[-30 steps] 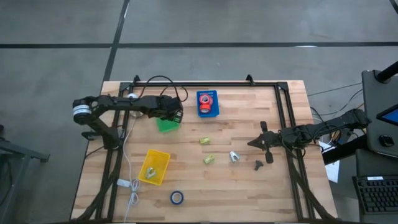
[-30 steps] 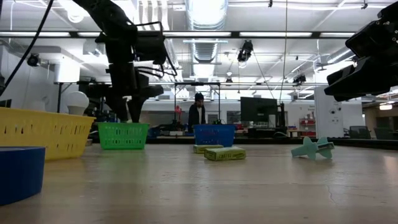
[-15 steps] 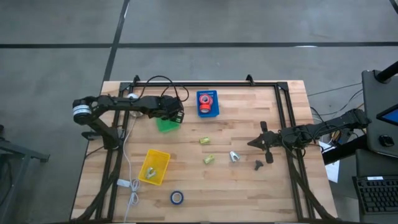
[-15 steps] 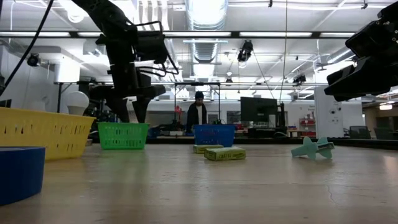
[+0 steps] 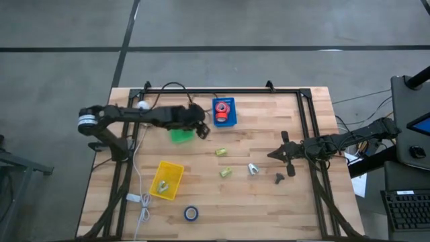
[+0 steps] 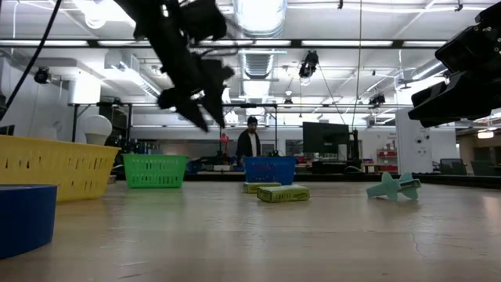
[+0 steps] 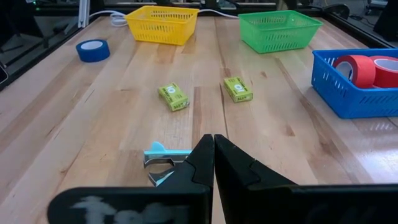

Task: Pick and place Stapler, Stapler remover, tape
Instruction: Put the top green staple wire box into the green bin

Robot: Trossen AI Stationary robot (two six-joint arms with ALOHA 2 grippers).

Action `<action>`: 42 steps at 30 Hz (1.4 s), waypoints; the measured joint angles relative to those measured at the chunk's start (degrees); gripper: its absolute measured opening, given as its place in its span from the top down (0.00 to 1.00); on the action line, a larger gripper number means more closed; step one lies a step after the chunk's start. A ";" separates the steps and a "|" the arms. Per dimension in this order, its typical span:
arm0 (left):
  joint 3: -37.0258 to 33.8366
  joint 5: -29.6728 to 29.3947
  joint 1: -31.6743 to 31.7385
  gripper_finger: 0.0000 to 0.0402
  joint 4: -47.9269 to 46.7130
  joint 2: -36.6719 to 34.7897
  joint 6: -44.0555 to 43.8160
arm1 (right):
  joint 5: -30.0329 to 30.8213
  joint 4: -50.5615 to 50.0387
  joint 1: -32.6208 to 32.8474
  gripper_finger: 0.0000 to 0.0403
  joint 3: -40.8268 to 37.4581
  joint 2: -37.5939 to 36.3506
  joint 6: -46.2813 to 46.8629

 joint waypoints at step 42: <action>1.82 6.14 -13.04 0.46 22.87 23.08 18.45 | 0.00 -0.07 0.00 0.98 0.00 2.36 0.50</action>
